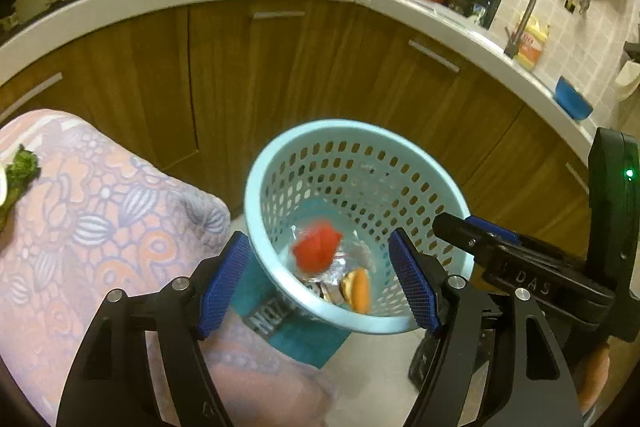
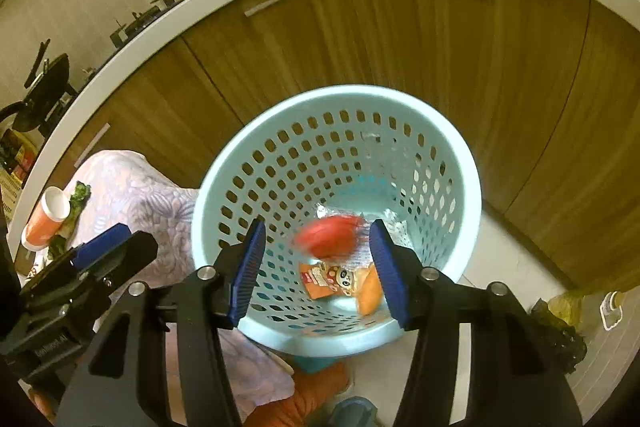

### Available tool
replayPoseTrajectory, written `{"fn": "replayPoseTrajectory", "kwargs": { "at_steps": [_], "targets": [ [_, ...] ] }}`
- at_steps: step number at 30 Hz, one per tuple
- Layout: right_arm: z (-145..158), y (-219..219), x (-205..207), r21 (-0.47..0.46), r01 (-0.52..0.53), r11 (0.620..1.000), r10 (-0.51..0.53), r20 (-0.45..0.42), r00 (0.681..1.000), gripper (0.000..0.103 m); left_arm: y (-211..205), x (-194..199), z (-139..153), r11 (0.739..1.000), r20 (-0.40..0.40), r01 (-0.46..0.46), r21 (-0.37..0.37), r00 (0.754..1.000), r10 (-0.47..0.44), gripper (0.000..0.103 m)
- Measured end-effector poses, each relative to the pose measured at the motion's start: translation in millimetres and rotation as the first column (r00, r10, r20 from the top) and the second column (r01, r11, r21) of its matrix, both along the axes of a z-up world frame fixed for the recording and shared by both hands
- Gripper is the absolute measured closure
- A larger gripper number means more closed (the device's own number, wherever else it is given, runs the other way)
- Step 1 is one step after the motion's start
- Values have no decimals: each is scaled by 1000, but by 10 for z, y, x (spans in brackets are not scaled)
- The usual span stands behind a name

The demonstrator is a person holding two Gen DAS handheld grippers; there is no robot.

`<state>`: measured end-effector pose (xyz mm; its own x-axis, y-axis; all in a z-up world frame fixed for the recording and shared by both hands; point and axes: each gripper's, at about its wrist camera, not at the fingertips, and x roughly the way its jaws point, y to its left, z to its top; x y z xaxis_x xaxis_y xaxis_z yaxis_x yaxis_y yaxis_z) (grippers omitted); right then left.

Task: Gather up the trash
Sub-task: 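Carry both items over the blue basket and open both tools, then return both tools to the table and grasp the panda snack bag with the left tool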

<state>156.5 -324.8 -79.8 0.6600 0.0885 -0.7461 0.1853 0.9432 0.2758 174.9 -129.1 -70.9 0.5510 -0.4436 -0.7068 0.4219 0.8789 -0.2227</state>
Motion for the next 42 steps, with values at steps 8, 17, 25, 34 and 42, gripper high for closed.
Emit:
{"fn": "replayPoseTrajectory", "kwargs": {
  "at_steps": [8,17,25,34,42],
  "targets": [
    [425,562,-131,-86,-124,989,133,104,986,53,510,-291,404,995,113,-90,-50,989,95,33],
    [768,1580,-270,-161,-325,932,353,187,917,53,1453,-782,844,959,227,-269,-91,932,283,33],
    [860,2471,-372,-209,-472,857,509,199,837,53,2303,-1139,983,887,268,-455,-80,847,459,33],
    [833,3456,-486,-251,-620,744,666,196,720,53,3437,-1553,817,712,240,-700,-53,683,690,21],
    [715,4140,-435,-239,-698,675,737,166,656,53,4274,-1604,527,579,178,-815,16,572,801,13]
  ]
}}
